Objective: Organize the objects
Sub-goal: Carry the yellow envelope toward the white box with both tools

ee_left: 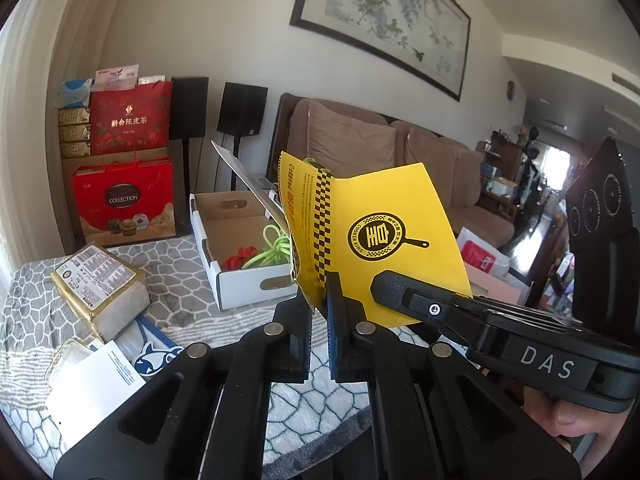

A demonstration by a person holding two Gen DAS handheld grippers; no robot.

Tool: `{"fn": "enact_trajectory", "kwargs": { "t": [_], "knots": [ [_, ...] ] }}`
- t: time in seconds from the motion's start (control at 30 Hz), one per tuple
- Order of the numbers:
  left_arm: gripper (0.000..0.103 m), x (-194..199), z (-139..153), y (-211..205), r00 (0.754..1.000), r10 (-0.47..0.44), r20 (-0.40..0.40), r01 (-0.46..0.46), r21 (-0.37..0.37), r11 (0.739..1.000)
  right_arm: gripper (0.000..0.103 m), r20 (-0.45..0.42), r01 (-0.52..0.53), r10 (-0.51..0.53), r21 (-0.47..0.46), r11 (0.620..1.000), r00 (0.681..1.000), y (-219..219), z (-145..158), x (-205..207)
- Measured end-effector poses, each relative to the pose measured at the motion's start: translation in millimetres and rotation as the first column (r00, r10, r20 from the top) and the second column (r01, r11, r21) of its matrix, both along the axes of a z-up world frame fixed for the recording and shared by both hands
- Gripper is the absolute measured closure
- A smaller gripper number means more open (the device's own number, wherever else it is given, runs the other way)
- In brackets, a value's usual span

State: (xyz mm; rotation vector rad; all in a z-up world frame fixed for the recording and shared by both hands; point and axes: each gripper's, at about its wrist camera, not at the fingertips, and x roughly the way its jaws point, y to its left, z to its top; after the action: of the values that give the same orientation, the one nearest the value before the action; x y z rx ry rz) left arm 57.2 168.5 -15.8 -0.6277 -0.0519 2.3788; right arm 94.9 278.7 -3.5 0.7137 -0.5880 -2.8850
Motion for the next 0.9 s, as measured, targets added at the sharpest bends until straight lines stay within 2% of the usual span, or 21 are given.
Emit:
{"fn": "enact_trajectory", "kwargs": {
  "t": [0.9],
  "knots": [
    [0.097,-30,8,16,1.000,-0.017,0.002,0.017,0.013,1.000,0.099,0.001,0.003,-0.003,0.002,1.000,1.000,23,9,-26]
  ]
}}
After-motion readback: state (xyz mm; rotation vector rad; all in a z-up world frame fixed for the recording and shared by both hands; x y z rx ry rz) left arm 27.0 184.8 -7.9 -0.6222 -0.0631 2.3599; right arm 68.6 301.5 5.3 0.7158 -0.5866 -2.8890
